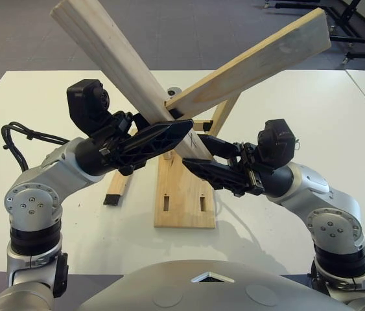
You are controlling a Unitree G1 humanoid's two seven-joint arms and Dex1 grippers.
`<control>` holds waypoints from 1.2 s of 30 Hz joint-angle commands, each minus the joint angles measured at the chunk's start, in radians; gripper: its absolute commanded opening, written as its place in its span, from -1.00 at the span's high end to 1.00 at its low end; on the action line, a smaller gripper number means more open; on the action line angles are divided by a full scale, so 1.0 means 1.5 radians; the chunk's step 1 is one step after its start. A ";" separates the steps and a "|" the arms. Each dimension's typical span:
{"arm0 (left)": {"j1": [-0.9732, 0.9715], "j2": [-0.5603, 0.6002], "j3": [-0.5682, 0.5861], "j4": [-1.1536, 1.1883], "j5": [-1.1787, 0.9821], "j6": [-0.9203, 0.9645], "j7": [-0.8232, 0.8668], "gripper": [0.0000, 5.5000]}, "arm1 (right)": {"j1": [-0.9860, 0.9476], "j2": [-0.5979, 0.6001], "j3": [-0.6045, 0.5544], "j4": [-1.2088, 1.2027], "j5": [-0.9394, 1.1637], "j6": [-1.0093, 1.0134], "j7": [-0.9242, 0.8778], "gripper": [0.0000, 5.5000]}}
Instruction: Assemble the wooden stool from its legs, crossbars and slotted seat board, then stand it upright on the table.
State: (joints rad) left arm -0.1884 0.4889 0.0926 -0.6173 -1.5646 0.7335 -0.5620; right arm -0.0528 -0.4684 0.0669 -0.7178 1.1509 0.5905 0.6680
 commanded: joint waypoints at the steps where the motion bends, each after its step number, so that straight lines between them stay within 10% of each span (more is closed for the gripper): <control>1: 0.013 0.005 0.002 -0.010 -0.005 -0.002 -0.027 0.16 | -0.012 -0.010 -0.014 0.005 -0.006 0.000 -0.002 0.25; 13: 0.031 0.022 0.002 -0.014 0.052 -0.007 -0.074 0.18 | -0.006 -0.023 -0.018 0.020 -0.073 0.007 -0.019 0.25; 28: 0.103 0.025 0.029 -0.042 0.314 -0.119 -0.061 0.26 | 0.182 -0.193 -0.311 0.112 0.194 0.129 0.098 -0.71; 36: 0.207 0.169 0.045 -0.099 0.454 -0.142 -0.195 0.26 | 0.192 -0.188 -0.342 0.164 0.154 0.122 0.093 -0.96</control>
State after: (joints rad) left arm 0.0909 0.6885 0.1378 -0.7509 -0.9501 0.5536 -0.8064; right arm 0.2418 -0.7500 -0.4343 -0.4790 1.3956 0.7752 0.8180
